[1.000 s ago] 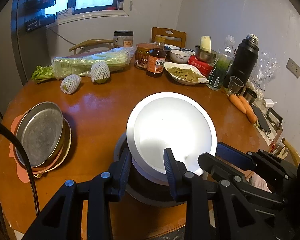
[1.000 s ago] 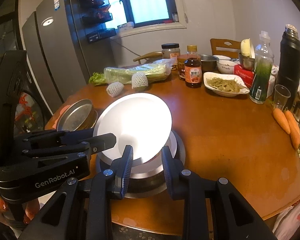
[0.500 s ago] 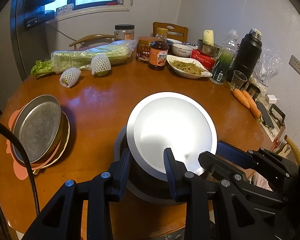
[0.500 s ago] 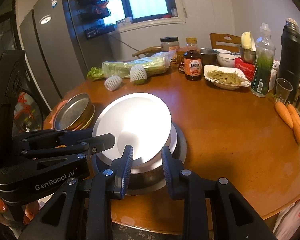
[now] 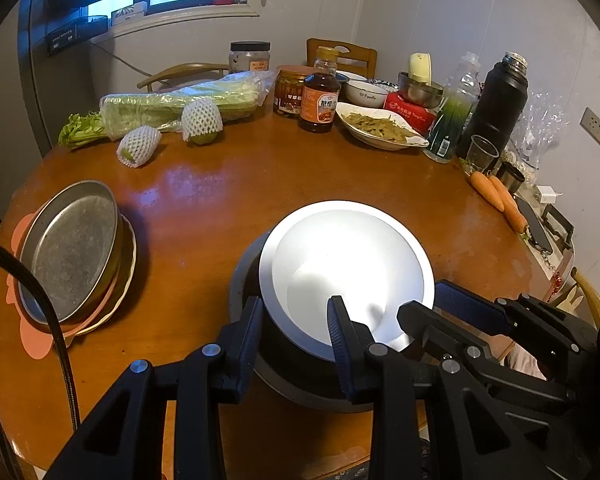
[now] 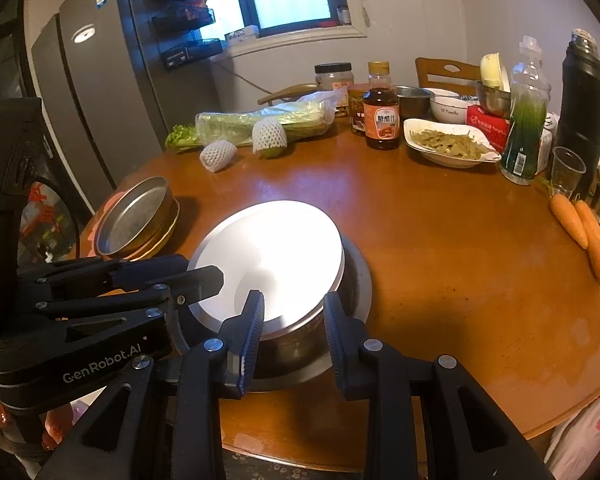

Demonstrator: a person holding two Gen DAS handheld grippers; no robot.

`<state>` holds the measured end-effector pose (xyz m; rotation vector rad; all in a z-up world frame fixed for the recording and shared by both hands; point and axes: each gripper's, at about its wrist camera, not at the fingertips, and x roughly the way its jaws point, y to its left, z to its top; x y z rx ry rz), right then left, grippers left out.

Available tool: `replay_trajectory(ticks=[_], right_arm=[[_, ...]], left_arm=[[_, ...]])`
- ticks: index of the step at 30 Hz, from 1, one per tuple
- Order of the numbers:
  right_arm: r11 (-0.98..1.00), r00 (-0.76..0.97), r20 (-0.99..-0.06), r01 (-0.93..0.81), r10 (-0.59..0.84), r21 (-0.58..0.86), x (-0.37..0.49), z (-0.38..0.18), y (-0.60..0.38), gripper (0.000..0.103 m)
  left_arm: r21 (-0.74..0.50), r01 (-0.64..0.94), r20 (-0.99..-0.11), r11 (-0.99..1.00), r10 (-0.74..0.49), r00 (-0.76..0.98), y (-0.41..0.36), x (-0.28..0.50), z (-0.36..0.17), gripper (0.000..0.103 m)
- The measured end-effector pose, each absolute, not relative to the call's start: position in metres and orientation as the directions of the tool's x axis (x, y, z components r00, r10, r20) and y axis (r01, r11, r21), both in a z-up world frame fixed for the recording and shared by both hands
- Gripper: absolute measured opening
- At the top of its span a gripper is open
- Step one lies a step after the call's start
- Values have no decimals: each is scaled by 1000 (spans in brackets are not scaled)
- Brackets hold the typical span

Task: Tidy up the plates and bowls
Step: 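Lift the red cup and lower it into the steel bowl, open left tool, then grasp the rim of the steel bowl with the left tool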

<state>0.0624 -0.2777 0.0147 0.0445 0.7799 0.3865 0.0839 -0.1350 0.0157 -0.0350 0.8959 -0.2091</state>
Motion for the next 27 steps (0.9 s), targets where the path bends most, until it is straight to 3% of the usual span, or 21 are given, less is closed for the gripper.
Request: replay_trajectory(ticks=[27], right_arm=[[937,665,-667,-308,335,164,61,17,-278,36]], left_arm=[[-118,151,-757,981,-188,626,-125,81,21,36]])
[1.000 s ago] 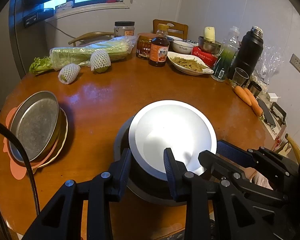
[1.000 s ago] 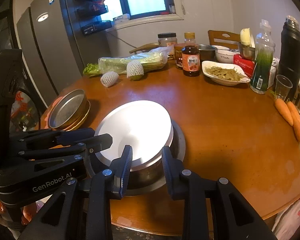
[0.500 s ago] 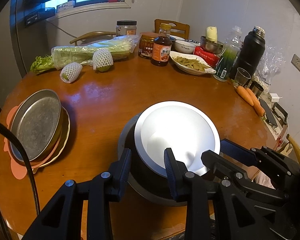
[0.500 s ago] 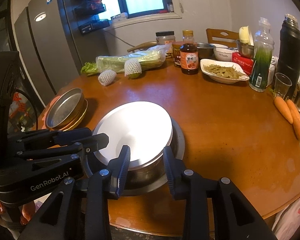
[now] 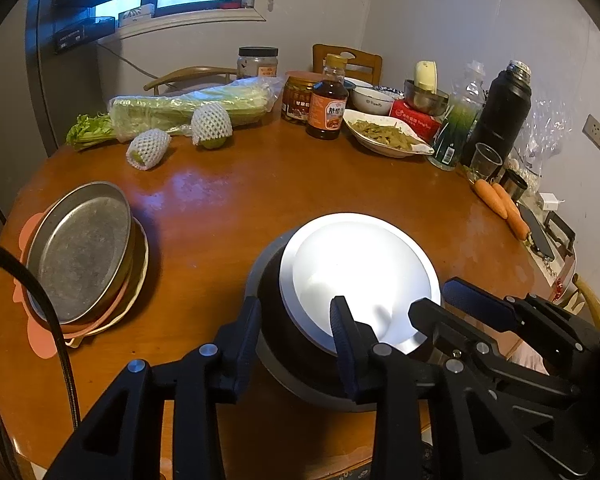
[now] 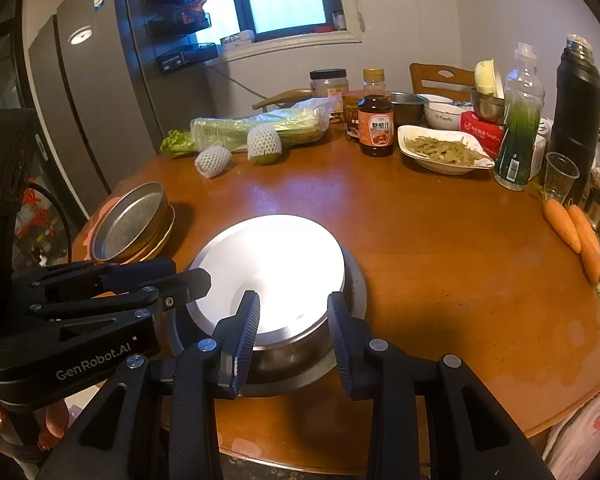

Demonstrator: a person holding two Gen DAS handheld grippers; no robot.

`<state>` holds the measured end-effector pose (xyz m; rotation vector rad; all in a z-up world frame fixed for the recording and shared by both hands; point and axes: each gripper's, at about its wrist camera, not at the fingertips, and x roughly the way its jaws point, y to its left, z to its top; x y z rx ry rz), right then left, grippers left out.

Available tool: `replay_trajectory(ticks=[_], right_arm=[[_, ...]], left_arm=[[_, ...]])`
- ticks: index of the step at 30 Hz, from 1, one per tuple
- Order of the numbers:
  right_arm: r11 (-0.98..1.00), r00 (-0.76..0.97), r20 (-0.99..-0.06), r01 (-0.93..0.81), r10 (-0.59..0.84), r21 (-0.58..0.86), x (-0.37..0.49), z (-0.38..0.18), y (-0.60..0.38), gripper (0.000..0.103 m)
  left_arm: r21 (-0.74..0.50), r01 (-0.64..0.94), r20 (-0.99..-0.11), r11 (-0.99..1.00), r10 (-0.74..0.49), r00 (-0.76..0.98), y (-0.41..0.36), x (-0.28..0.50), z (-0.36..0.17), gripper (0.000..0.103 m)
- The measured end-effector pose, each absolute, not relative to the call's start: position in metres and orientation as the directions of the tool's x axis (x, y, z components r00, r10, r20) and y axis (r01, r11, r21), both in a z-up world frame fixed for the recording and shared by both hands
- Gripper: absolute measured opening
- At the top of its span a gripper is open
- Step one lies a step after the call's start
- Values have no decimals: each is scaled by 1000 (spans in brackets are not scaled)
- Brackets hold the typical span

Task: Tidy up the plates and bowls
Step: 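Grasp the rim of the steel bowl with the left tool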

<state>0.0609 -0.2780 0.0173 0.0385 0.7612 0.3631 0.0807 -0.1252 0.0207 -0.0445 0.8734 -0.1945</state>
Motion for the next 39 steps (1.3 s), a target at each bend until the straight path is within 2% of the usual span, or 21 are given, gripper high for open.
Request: replay_trajectory(ticks=[7,15,18,30,39], right_arm=[[938,670,-664,-307,332,159,60,21,-278,36],[942,684,-652,-293,328,166,60,26,-282,37],[943,688,-648,-287,327,170,59,27,-283,45],[948,688,-653,-258,317,188,65,22,-283,48],[951,676,-669,-226,309,211,71,13,-287,51]], left_arm=[[-111,142,-745,984,-177,643,-122,78,25,41],[-118,134,-733,984,-177,657,-114,76,30,43],[-126,131,-729,983,-181,660,-111,76,31,44],[-163,122,-729,979,-203,654,-96,78,26,51],[-192,126,-739,973,-228,634,-92,83,18,52]])
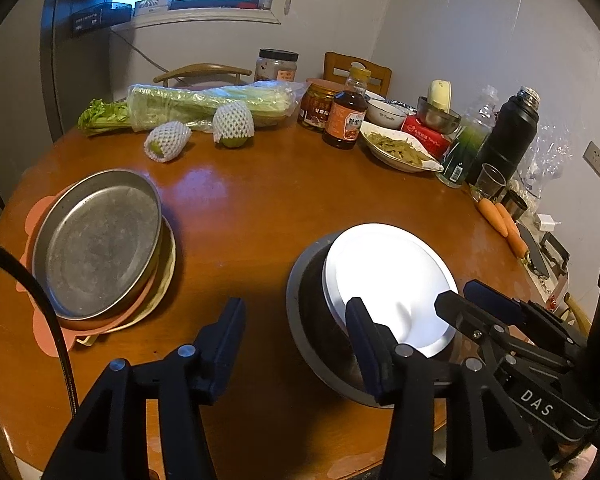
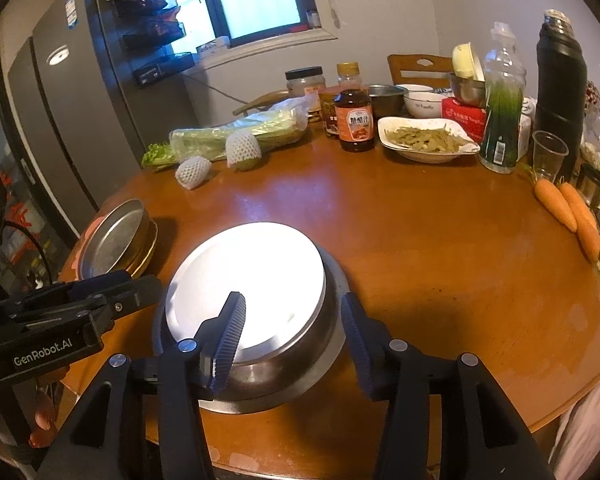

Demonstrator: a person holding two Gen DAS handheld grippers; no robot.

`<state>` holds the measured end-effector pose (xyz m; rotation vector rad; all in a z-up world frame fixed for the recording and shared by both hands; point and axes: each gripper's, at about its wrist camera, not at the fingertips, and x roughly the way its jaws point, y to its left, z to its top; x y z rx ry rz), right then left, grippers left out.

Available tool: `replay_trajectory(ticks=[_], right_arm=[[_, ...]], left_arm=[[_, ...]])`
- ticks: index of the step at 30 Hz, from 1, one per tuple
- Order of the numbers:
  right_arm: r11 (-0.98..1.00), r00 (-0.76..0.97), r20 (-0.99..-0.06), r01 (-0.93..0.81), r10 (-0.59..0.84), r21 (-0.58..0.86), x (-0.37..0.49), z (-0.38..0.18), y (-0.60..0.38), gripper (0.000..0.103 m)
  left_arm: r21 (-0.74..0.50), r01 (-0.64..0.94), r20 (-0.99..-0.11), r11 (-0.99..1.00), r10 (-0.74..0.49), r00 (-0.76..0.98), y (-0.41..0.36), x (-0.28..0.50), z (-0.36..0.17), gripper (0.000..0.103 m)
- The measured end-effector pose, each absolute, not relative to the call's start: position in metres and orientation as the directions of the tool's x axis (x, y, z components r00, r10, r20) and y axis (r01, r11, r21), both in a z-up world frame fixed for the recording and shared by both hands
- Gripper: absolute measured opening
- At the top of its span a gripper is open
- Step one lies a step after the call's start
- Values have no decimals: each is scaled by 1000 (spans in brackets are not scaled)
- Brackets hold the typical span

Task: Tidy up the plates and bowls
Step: 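Grasp the rim of the steel bowl with the left tool, then lift the steel bowl with the left tool toward the pink plate stack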

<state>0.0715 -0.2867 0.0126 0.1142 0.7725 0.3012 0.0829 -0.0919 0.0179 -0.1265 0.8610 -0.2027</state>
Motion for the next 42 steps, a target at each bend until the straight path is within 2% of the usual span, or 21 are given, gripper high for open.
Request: replay_trajectory(ticks=[4,8,20,29,38,42], right_arm=[[953,673,-675,-211,303,217,74,9,-288,52],[955,670,-681,-198,296,220,77,6,-290,56],[948,635,-704,-184,317,260,87,-7,-289,58],[929,601,-712,-172,363,328,99,-15,-291,59],[907,553,-725,-164,411,389,108,-26,-290,59],[905,548,-727,-167,414,390,109,-28,-290,57]], left_arm=[[-192,139,-737,971,-237,633,-96,84,18,58],[-194,149,-737,970,-245,630,-101,87,17,59],[-202,146,-766,968,-249,592,-106,104,1,61],[-226,127,-774,966,-257,578,-99,117,-7,69],[-274,116,-788,955,-291,542,-95,128,-16,69],[-298,118,-788,947,-314,529,-96,131,-19,65]])
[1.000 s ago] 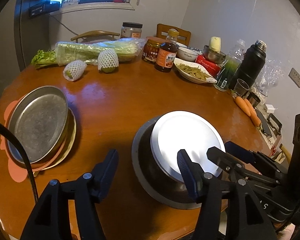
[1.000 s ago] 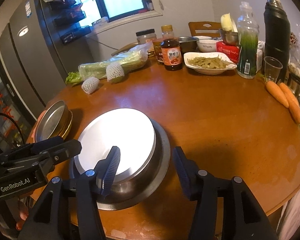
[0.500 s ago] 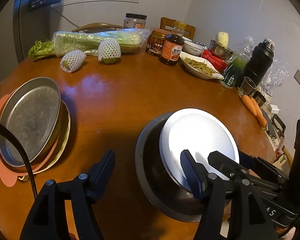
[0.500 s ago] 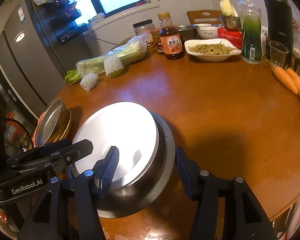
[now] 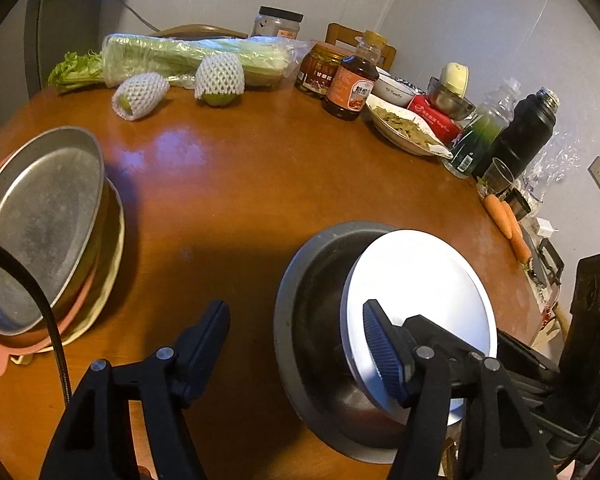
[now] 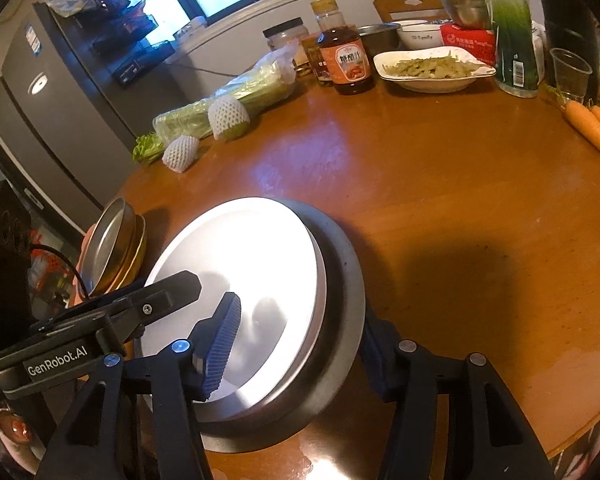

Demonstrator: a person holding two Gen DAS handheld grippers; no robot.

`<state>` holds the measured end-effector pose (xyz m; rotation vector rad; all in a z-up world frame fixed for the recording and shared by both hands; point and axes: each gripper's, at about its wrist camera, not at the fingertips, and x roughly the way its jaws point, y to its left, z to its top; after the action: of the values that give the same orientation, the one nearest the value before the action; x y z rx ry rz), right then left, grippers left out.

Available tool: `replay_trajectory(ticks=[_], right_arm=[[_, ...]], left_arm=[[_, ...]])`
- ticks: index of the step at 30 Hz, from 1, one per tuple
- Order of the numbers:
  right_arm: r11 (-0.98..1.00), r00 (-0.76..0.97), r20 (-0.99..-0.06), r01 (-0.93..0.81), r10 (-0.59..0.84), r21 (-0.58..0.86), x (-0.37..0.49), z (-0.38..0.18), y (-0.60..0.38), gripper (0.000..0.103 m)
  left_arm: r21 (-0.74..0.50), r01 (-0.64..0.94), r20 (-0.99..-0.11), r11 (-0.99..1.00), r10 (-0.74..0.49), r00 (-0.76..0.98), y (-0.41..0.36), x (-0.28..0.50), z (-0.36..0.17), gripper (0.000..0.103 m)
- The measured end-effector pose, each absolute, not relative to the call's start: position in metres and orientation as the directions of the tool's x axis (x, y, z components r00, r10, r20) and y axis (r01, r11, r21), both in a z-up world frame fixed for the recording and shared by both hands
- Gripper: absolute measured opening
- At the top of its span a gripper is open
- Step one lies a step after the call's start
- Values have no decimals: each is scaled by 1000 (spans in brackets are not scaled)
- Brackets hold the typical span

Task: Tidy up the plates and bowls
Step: 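Lift the steel bowl with the left tool toward the pink plate stack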

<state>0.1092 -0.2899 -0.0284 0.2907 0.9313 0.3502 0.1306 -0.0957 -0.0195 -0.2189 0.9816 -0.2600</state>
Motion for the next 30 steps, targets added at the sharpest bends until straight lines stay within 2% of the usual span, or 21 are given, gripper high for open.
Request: replay_trajectory(ticks=[3,9,18,30], right_arm=[[902,550,-720,-178,423,394,109,-28,-290,51],[914,564,-722,-188,400,359,109,-27,-288,46],[928,569,-734,-195,372,319,112,-24,-281,42],[916,581,-707,-266,402,301,125,10,-243,42]], left_arm=[[-311,126,-786,942,-330,523,-98,132,-21,61],[-370,136,-785,919,-388,483,-103,135,-27,45],[-347,120,-788,930,-358,500,-100,136,-22,45],[-362,78,-739,929,-337,583,-57,133,19,45]])
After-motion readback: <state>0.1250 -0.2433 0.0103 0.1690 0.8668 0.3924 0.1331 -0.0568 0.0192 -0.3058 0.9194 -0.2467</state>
